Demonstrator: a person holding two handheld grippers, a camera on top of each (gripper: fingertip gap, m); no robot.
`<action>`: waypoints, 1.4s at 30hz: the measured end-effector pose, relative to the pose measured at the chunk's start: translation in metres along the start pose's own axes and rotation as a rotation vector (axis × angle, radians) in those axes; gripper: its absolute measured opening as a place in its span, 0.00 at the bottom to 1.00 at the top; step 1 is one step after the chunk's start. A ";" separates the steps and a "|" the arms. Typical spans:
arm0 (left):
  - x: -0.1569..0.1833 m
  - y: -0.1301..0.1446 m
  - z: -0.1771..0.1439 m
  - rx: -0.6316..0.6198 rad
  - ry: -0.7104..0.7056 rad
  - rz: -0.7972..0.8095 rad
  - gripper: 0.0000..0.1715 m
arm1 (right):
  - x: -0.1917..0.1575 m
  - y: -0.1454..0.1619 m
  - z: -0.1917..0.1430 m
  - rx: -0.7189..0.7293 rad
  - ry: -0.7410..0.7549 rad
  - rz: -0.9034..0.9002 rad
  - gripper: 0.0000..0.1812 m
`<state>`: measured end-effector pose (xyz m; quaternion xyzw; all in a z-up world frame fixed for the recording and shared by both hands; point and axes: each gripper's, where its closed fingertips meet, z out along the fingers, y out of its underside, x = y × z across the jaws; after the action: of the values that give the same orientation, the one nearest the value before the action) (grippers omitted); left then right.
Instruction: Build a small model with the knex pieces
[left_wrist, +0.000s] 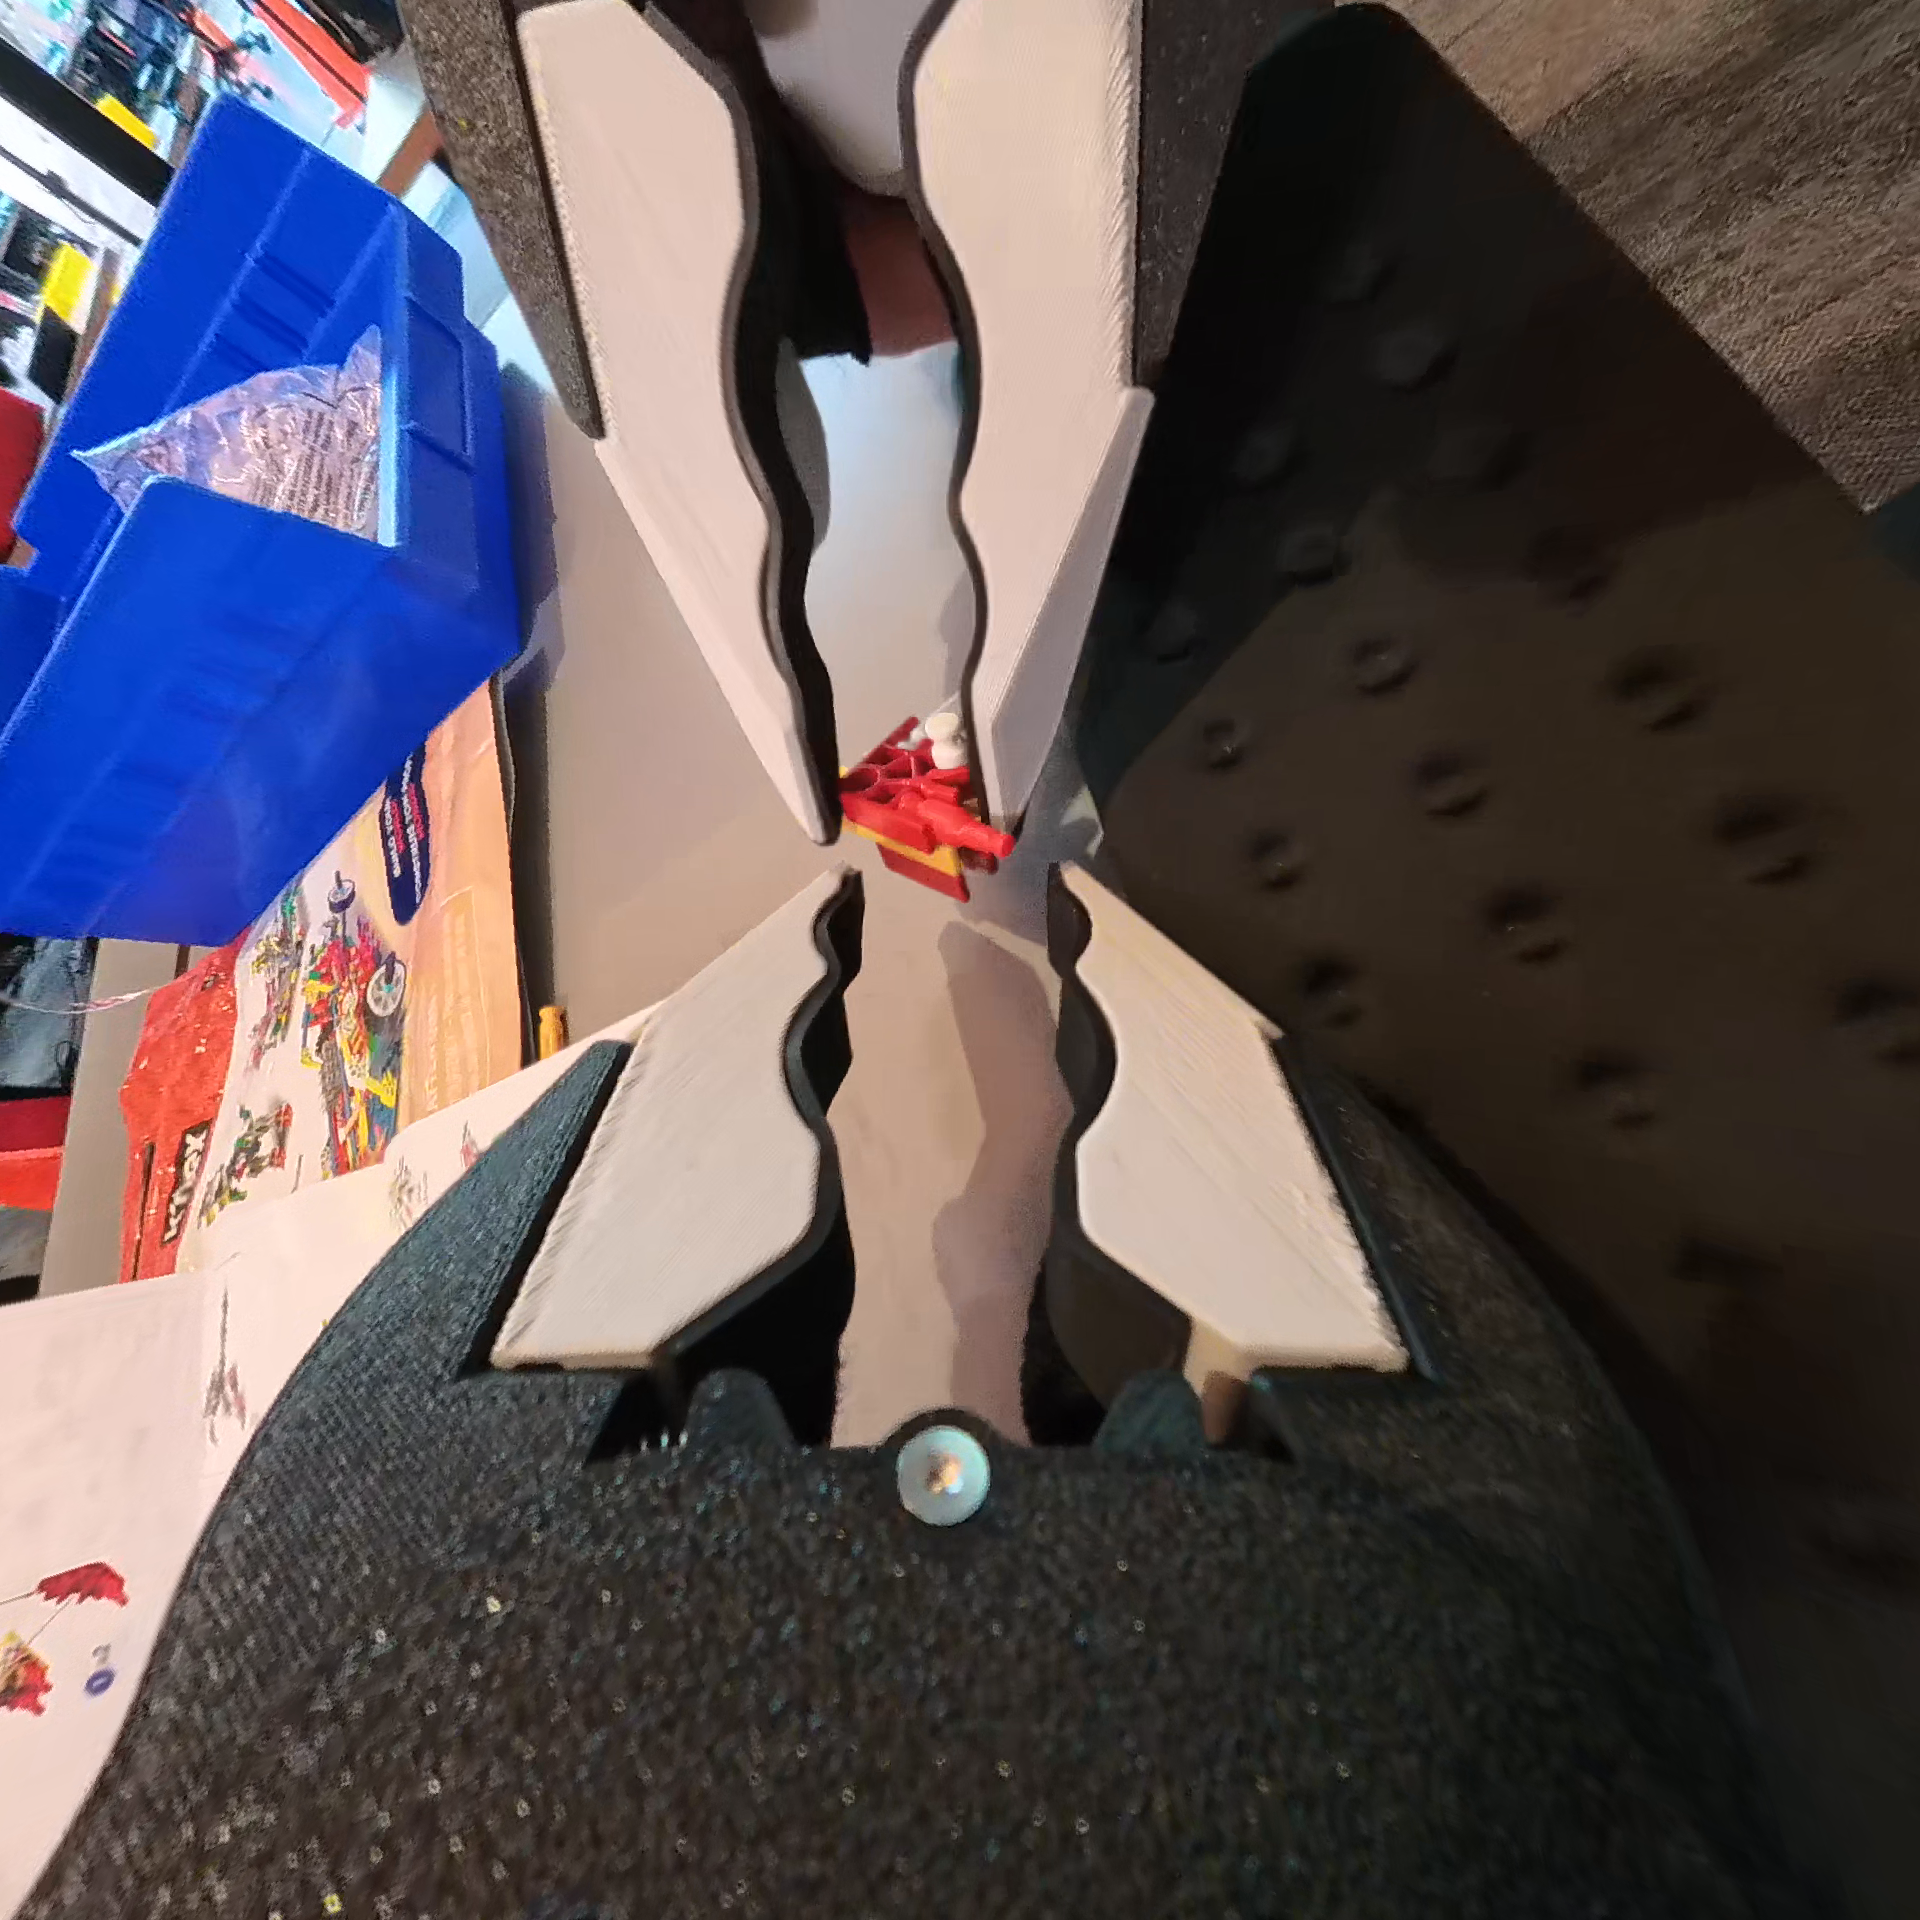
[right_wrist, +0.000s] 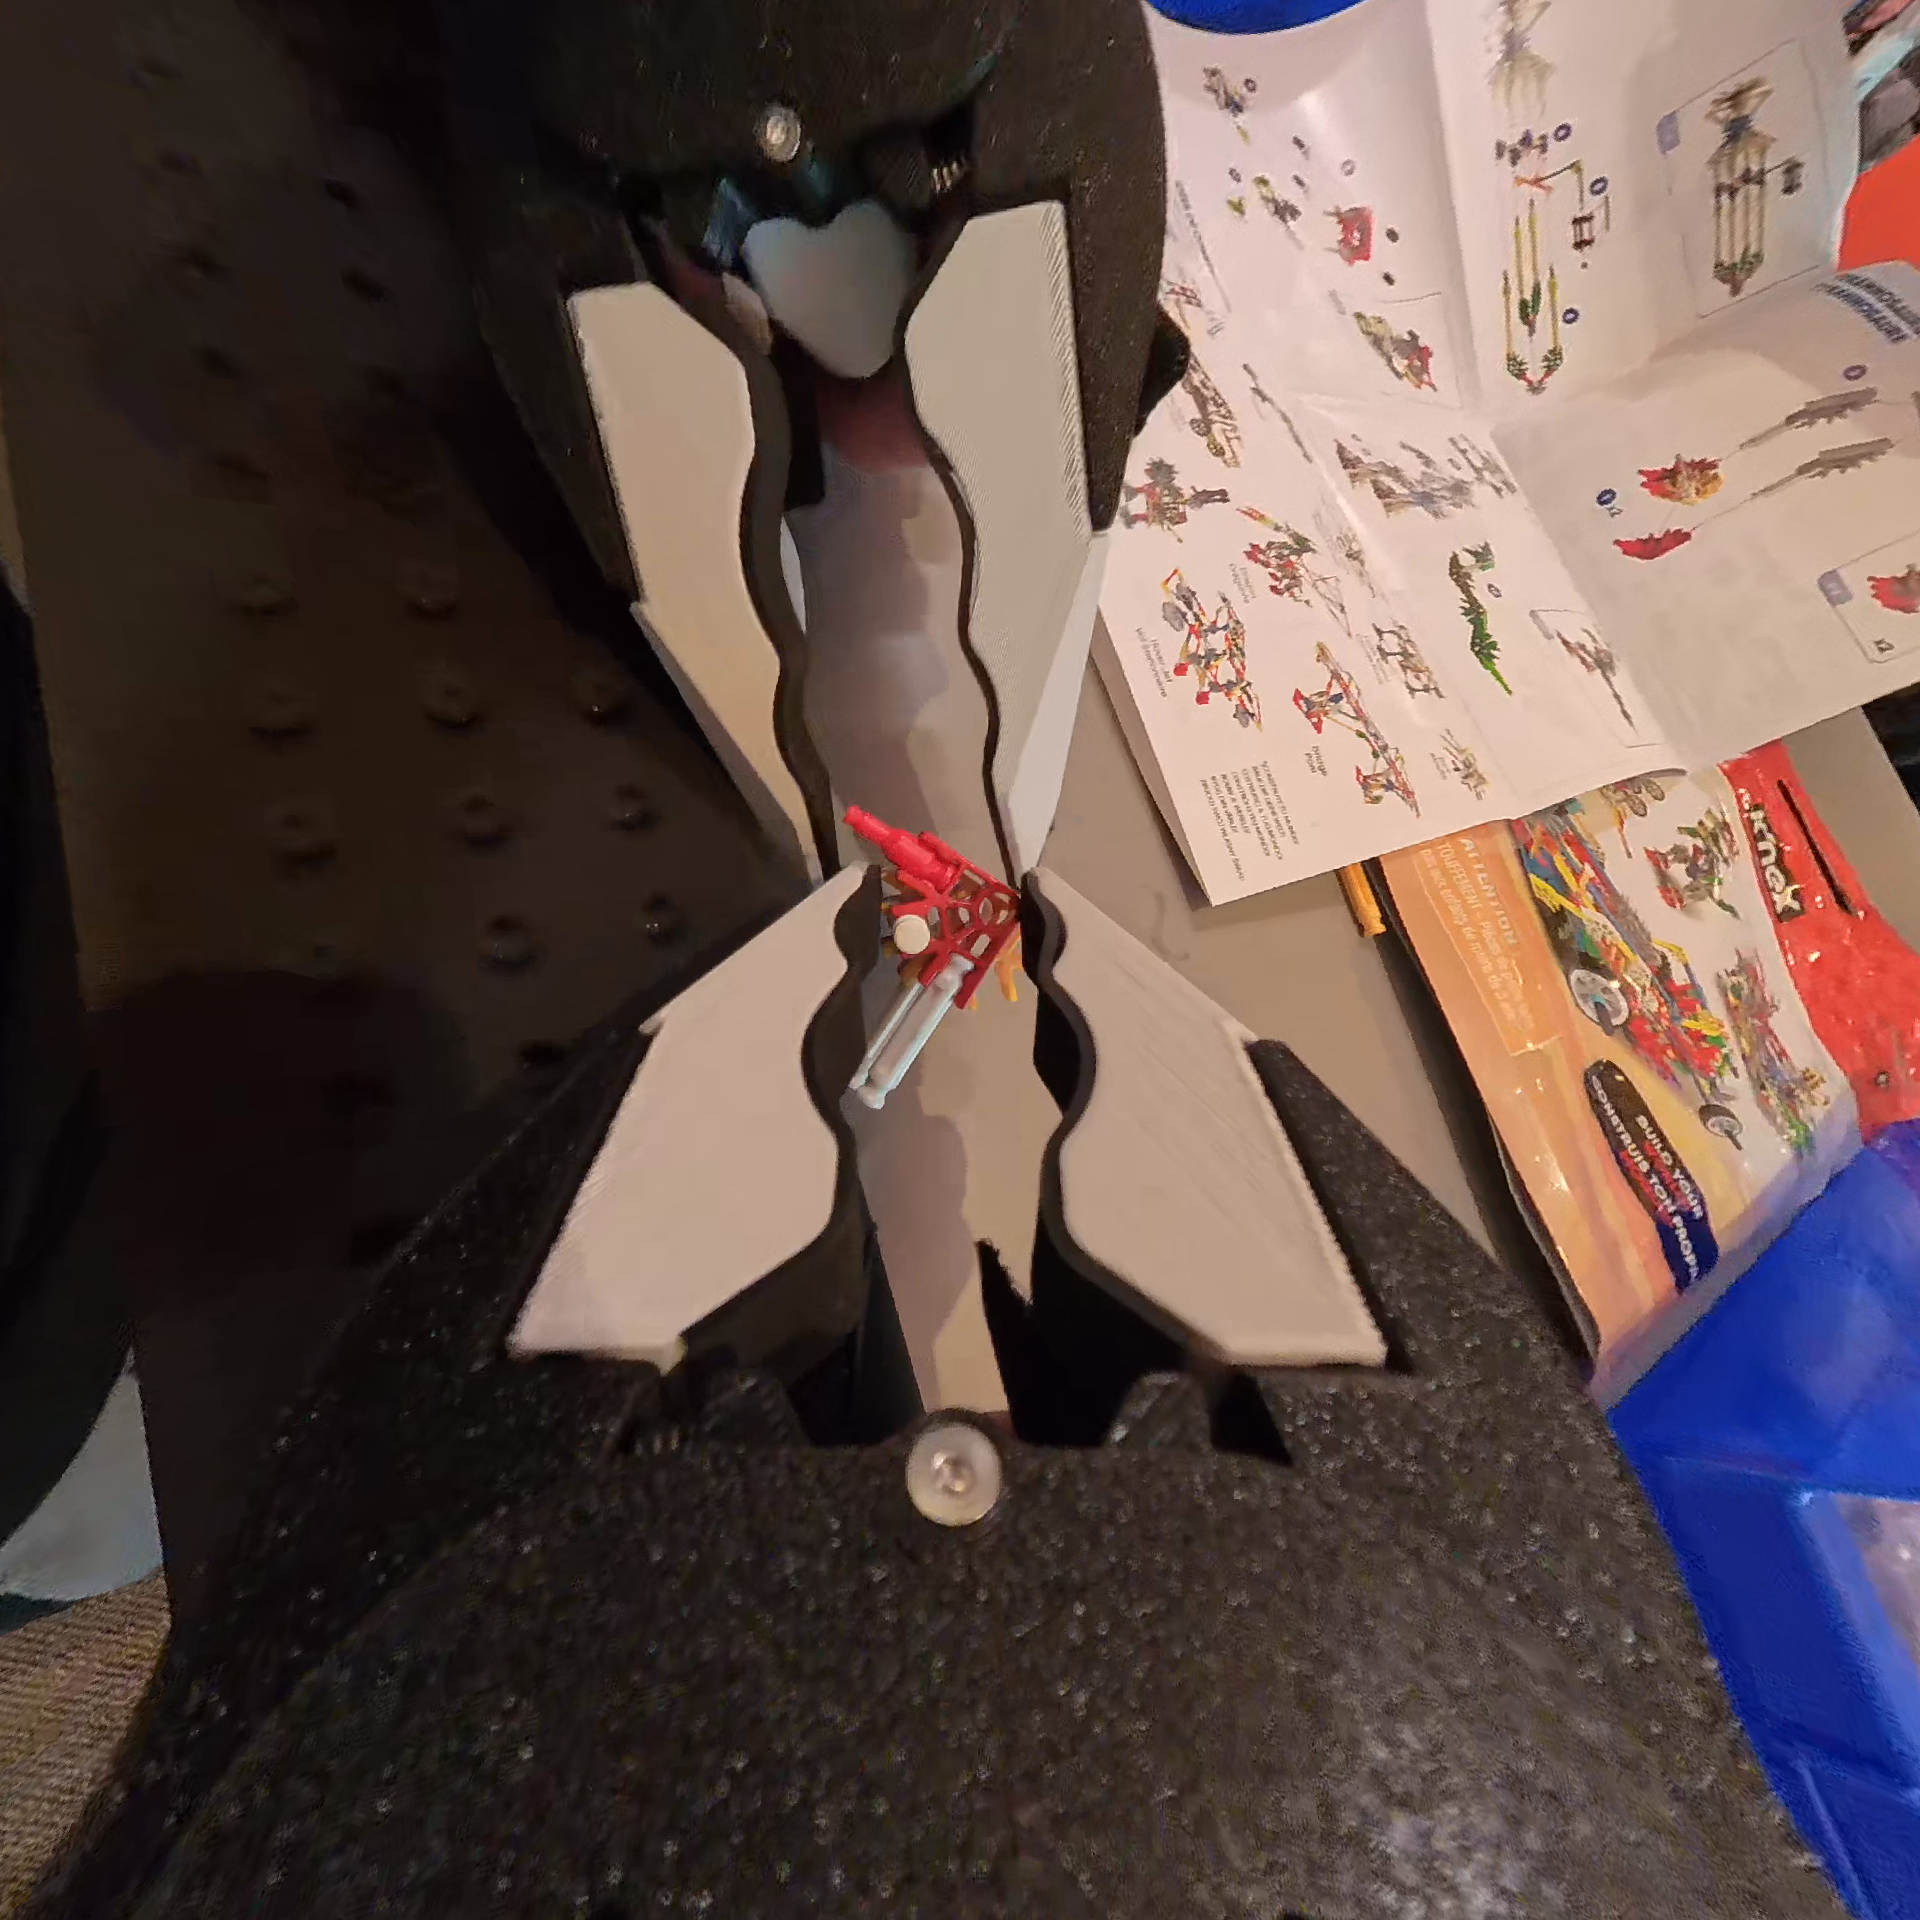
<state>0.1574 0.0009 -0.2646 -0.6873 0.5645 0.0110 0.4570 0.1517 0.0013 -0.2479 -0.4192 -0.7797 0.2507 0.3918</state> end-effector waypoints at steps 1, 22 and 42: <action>-0.002 -0.002 0.002 0.011 -0.001 -0.013 0.20 | 0.001 -0.001 -0.001 0.015 0.002 0.015 0.14; -0.032 -0.009 0.013 -0.020 -0.201 0.101 0.13 | 0.022 -0.009 -0.015 0.051 0.056 0.010 0.16; -0.055 0.005 0.026 -0.076 -0.253 0.132 0.13 | 0.045 0.015 -0.006 -0.121 0.145 -0.189 0.15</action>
<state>0.1459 0.0599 -0.2535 -0.6587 0.5455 0.1488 0.4964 0.1483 0.0479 -0.2374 -0.3838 -0.7989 0.1342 0.4432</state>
